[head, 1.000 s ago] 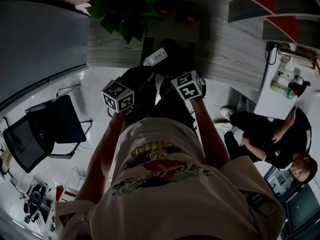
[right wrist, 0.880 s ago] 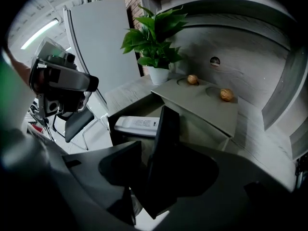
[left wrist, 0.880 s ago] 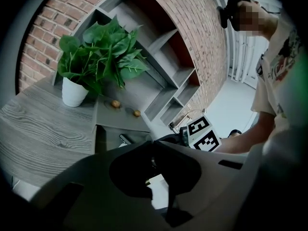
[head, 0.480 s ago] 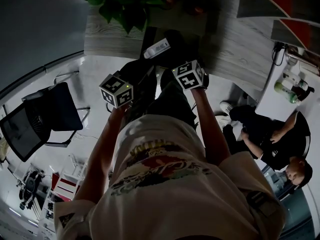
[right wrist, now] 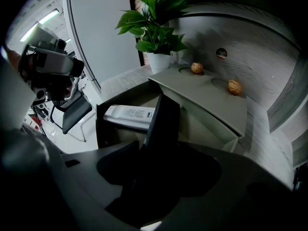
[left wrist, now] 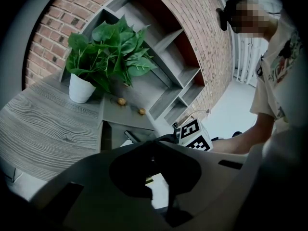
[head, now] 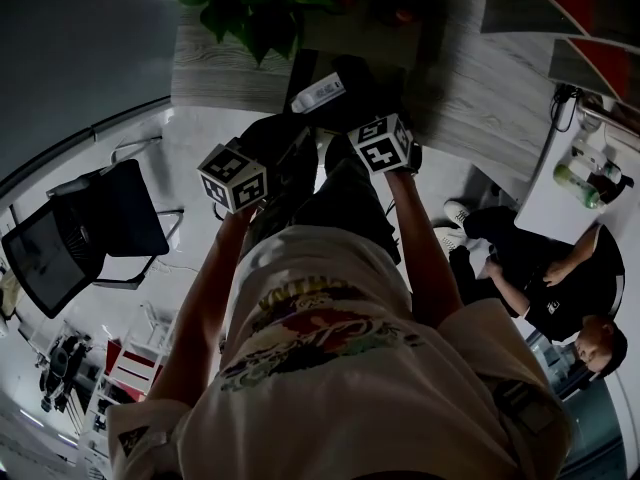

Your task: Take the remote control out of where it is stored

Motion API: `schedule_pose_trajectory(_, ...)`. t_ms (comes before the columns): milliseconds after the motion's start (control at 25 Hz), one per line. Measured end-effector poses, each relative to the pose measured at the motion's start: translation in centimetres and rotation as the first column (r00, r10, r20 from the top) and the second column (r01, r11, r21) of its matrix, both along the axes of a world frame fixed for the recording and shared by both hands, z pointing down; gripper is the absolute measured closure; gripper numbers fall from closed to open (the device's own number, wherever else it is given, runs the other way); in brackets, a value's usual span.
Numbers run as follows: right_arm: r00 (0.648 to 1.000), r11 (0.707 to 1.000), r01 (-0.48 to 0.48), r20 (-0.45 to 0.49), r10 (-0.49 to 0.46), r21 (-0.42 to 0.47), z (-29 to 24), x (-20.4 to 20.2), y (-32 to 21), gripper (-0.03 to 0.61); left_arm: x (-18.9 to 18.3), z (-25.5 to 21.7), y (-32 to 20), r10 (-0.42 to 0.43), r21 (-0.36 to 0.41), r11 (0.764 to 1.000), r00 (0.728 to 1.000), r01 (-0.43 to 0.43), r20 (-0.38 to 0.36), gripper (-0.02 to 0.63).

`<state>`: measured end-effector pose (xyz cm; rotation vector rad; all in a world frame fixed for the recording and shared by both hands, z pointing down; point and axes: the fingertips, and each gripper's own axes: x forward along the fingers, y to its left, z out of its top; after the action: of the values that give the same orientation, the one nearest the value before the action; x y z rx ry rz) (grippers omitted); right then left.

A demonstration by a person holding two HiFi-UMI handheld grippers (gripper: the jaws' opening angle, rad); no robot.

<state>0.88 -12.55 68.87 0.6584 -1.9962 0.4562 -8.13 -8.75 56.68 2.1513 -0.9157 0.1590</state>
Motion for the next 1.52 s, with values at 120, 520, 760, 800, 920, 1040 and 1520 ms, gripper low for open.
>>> schedule_pose_trajectory(120,1.0,1.0,-0.002,-0.006,0.002,0.005,0.1,0.0,-0.1,0.353,0.1,-0.2,0.0,0.007,0.003,1.0,1.0,-0.007,-0.003,0.607)
schedule_pose_trajectory(520,1.0,1.0,-0.028,-0.008,0.027,-0.007,0.3,0.2,-0.3,0.353,0.4,-1.1,0.4,0.036,0.01,0.999,0.999,-0.036,-0.019,0.608)
schedule_pose_trajectory(760,0.997,0.994,-0.037,0.068,0.044,-0.101,-0.1,0.0,0.1,0.354,0.1,-2.4,1.0,0.038,0.025,0.999,0.999,-0.037,-0.033,0.608)
schedule_pose_trajectory(800,0.994,0.991,-0.061,0.084,0.071,-0.119,-0.4,0.2,0.2,0.354,-0.1,-2.6,1.1,0.035,0.026,0.999,0.999,-0.035,-0.034,0.609)
schedule_pose_trajectory(920,0.982,0.98,-0.129,0.118,0.147,-0.153,-0.8,0.8,0.2,0.354,-0.6,-3.0,1.1,0.016,0.033,0.999,0.999,-0.015,-0.042,0.608)
schedule_pose_trajectory(1040,0.977,0.976,-0.145,0.133,0.167,-0.164,-1.5,1.0,0.4,0.354,-1.2,-3.2,1.0,-0.003,0.036,0.999,0.999,0.005,-0.051,0.609)
schedule_pose_trajectory(1520,0.957,0.971,-0.174,0.203,0.206,-0.167,-5.7,0.0,0.7,0.356,-1.1,-4.3,-0.1,0.024,0.074,0.997,0.998,-0.02,-0.051,0.609)
